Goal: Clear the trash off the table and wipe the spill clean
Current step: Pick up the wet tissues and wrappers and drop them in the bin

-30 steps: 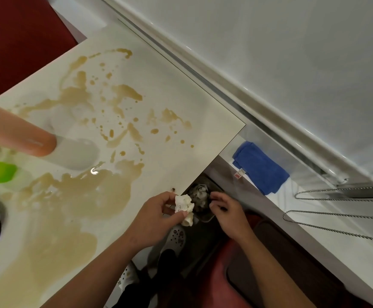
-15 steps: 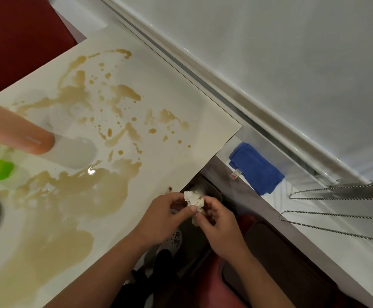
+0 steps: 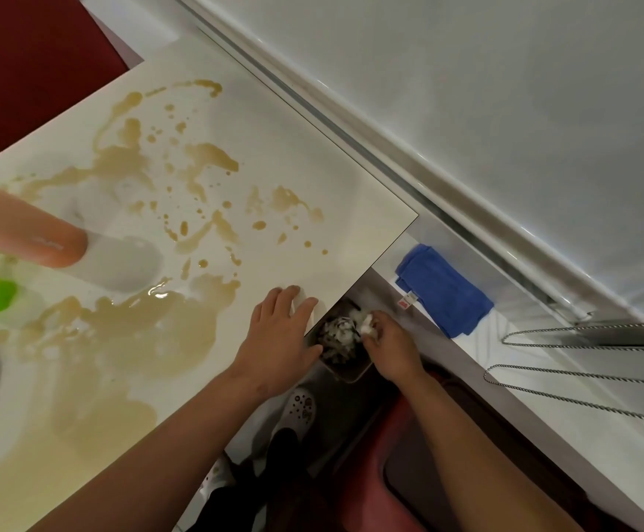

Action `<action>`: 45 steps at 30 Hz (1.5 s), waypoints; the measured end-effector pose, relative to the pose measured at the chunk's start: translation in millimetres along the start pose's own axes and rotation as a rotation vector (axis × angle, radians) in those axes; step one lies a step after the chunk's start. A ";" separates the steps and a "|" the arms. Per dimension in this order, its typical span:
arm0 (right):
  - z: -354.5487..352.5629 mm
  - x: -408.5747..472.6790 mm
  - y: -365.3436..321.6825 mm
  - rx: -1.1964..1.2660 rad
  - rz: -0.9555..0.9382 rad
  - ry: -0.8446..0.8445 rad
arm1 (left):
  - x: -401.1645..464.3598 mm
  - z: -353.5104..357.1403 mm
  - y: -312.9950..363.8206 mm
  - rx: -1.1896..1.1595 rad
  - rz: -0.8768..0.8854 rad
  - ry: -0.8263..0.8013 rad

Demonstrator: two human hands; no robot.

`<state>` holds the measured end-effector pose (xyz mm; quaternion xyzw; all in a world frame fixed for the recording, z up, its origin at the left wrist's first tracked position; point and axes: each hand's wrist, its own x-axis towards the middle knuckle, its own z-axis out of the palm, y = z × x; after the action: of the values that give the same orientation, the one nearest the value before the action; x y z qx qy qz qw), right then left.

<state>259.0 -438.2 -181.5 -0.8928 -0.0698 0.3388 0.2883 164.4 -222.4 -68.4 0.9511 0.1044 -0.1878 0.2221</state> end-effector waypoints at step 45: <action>135.7 -172.6 -445.6 -0.195 -0.702 -0.344 | -273.3 -135.4 -356.0 -0.629 -0.456 0.461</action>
<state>71.7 -62.8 84.5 -0.7684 -0.4493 0.3560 0.2846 -142.0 121.8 18.0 0.8069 0.4102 0.0258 0.4243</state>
